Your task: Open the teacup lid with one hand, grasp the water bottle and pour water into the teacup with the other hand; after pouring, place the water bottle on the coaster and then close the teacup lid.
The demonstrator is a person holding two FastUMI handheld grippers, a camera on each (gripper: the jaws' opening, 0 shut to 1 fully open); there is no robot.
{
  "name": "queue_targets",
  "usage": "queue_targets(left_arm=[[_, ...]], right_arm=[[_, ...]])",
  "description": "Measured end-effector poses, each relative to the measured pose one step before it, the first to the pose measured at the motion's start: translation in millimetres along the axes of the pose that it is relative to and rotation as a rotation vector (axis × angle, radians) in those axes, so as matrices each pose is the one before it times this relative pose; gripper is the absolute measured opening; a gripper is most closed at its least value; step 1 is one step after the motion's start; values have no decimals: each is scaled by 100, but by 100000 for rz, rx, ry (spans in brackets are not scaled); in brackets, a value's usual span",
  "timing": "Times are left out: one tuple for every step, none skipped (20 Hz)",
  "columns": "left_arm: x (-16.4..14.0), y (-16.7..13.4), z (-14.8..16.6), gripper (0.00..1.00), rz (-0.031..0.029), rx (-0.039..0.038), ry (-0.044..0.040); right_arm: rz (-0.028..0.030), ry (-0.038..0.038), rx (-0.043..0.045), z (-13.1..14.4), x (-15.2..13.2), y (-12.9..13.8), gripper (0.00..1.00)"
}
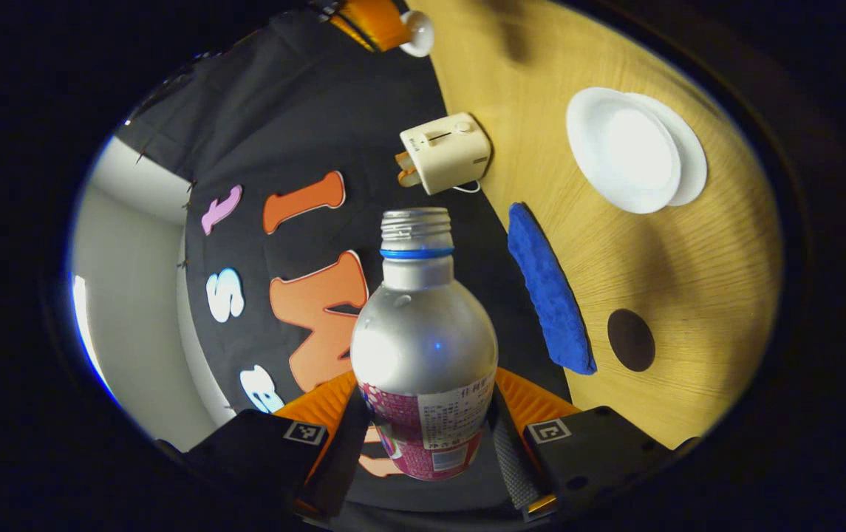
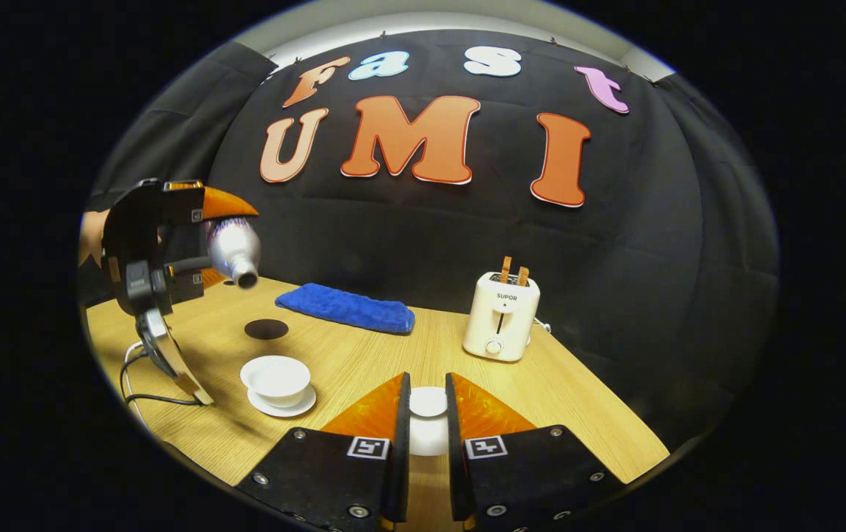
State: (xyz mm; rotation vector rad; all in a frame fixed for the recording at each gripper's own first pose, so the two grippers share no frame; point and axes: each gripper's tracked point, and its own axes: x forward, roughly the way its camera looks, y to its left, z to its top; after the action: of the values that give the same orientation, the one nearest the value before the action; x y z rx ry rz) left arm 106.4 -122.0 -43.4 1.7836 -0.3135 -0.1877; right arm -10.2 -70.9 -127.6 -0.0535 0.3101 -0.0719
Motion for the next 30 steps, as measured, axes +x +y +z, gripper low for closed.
queue_targets(left_arm=[[-82,585,-409,80,1581,-5296,175],[8,673,-290,80,1981,-5220,376],[-51,652,-371,83,1948,-4902,479],[-79,608,-386,81,2449,-4700,572],[-13,859,-252,79,2710,-4737,222],[102,681,-234,83,2737,-4805,505],[66,673,-194,79,2896,-4964,-42],[-116,637,-283,83,2771,-4631,102],[291,1197,-314,87,3453,-5800,107],[279,553,-221,83,2193,-5311,158],[52,898,-319,83,2525,-7229,1066],[164,817,-165,82,2188,-6567,798],[37,1071,-321,83,2332,-6537,935],[58,690,-261,83,1831,-6678,843],[-89,216,-177,83,1623,-6847,1050],[261,116,-260,82,1268,-6868,853],[229,163,-293,83,874,-7703,1342],[274,-6,-314,82,1,-9196,1236],[65,422,-269,82,-1007,-8637,1662],[411,210,-150,87,-6,-7190,1232],[185,29,-386,78,51,-6102,1220],[231,22,-245,82,82,-5366,937],[600,-25,-559,82,391,-5262,1380],[532,-142,-447,82,39,-5246,1260],[1033,21,-436,82,661,-4889,1641],[430,-11,-1004,82,217,-4379,3129],[57,76,-889,78,-549,-5846,1952],[134,91,-895,82,-386,-4869,2256],[-125,341,-1319,82,1208,-3518,2482],[242,407,-1086,82,250,-3099,2651]], right_arm=[[366,-294,80,224,58,285,23],[476,-270,312,267,61,336,23],[722,-584,-32,258,136,423,23],[4,-686,-228,400,106,257,23],[440,-628,-367,326,139,253,23],[300,-787,-344,461,29,374,23],[467,-583,-418,321,48,293,23],[418,-677,-496,431,-17,386,23],[482,-596,-531,479,161,347,23],[660,-744,-705,406,24,380,23],[311,-927,-670,365,21,271,23],[729,-781,-668,550,-5,363,23],[394,-852,-239,453,60,242,23],[925,-736,126,481,7,318,23],[1226,-715,593,551,-49,423,23],[1103,-952,488,495,21,347,23],[848,-1046,211,563,49,374,23],[560,-1100,124,568,-2,238,23],[723,-1030,176,465,-21,165,23],[484,-833,282,422,-37,144,23],[731,-882,343,465,22,175,23],[385,-963,328,405,-61,149,23],[566,-879,367,625,-97,130,23],[258,-978,356,482,-36,52,23],[1,-675,10,207,-43,-116,23],[35,-518,-820,18,-106,-106,23],[-227,280,-827,-274,-16,-243,23],[-119,786,-48,-325,-188,-277,23],[77,394,333,-212,-175,-133,23],[266,327,449,-145,-140,-74,23]])
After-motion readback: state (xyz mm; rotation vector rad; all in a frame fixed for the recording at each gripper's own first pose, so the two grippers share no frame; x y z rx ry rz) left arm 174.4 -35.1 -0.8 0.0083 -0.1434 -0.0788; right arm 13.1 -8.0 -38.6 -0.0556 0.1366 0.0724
